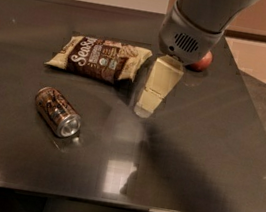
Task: Place orange can upright
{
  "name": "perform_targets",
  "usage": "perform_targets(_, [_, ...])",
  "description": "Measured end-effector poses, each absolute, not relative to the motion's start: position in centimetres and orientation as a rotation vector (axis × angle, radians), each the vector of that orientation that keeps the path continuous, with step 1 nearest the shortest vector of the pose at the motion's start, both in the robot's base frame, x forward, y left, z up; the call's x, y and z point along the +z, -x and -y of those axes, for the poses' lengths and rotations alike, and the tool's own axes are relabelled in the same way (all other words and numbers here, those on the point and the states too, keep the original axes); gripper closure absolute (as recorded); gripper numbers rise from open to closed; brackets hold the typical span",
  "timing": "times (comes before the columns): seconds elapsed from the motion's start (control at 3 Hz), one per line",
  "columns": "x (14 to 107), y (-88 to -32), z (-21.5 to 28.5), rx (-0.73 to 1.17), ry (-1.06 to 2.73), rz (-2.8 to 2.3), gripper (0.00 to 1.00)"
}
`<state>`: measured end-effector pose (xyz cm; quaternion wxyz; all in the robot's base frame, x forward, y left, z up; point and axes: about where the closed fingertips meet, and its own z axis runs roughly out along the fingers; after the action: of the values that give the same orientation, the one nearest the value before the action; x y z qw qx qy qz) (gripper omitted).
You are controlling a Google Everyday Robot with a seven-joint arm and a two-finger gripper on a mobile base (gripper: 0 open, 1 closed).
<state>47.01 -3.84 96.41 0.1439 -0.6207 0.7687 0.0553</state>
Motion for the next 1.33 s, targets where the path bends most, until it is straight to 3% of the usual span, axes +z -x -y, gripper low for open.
perform_targets(1.33, [90.7,-46.5,-13.2,0.148,1.783,-2.411,0.0])
